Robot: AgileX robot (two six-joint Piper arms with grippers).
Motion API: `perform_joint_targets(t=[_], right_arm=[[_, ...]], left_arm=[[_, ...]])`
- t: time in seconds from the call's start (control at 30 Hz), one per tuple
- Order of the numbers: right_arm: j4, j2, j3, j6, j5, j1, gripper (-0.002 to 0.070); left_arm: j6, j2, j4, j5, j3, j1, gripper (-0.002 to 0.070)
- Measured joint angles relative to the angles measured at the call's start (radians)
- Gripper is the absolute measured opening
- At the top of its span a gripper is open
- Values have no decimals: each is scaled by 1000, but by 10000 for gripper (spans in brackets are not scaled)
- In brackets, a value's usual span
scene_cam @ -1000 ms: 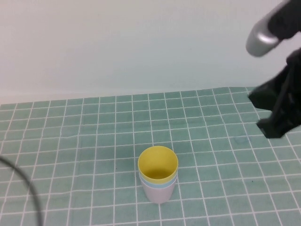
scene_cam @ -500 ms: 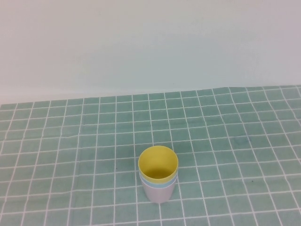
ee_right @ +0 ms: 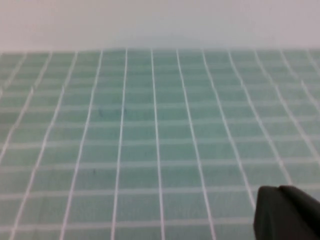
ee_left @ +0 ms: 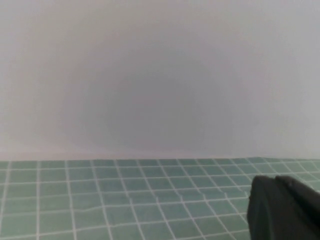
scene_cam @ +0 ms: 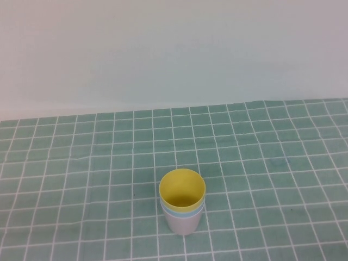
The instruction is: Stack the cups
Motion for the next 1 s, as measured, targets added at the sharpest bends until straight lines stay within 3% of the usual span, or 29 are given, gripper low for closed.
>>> perform_joint_targets(t=[0.07, 0.13, 0.23, 0.33, 0.5, 0.57, 0.8, 1.0], right_arm=[[0, -13, 46, 0, 0, 0, -1], [0, -13, 86, 0, 0, 0, -1], [7, -13, 128, 0, -5, 2, -1], [7, -34, 149, 0, -36, 9, -1], [26, -90, 156, 0, -71, 9, -1], [33, -92, 157, 0, -73, 9, -1], [36, -92, 157, 0, -74, 9, -1], [36, -92, 157, 0, -74, 9, -1]], left_arm=[[256, -4, -256, -121, 104, 0, -1], [353, -4, -397, -217, 175, 8, -1], [367, -4, -428, -266, 227, 29, -1], [290, -4, -320, -228, 234, 61, -1], [-158, -4, 104, -49, 234, 91, -1], [-300, -4, 194, 19, 234, 91, -1], [-218, -4, 144, 59, 234, 158, -1], [-163, -4, 129, 59, 234, 165, -1]])
